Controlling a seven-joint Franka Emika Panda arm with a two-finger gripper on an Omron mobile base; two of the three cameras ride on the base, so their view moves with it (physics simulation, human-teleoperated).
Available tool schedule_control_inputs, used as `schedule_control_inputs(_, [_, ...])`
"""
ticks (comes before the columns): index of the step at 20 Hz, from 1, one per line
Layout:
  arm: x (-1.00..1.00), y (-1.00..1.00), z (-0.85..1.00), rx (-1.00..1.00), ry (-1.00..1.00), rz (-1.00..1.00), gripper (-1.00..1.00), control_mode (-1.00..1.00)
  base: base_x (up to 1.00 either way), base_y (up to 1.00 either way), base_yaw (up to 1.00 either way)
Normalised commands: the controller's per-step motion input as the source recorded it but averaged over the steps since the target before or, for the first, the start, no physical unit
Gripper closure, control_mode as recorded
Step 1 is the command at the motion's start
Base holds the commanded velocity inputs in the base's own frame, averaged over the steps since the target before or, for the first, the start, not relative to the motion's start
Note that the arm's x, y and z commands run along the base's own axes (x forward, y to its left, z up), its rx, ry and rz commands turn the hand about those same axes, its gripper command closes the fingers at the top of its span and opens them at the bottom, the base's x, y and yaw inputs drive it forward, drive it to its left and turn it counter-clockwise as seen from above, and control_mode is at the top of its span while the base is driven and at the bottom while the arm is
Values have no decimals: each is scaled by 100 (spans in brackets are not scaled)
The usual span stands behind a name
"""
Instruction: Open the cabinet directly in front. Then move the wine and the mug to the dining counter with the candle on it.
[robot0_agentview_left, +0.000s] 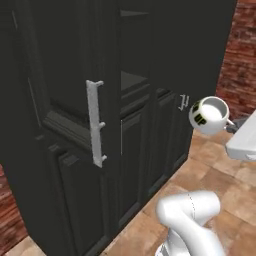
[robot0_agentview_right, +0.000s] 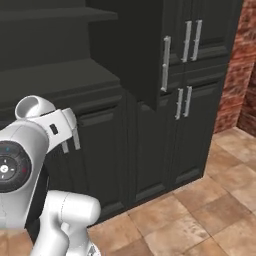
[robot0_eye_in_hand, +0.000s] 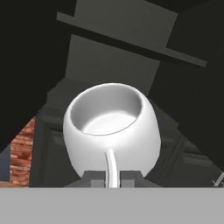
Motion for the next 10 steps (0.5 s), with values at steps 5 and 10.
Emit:
schedule_control_inputs(5, [0,0,0,0,0,0,100,100,-84,42,-14])
schedule_control_inputs(10, [0,0,0,0,0,0,100,100,-44,-9,-28])
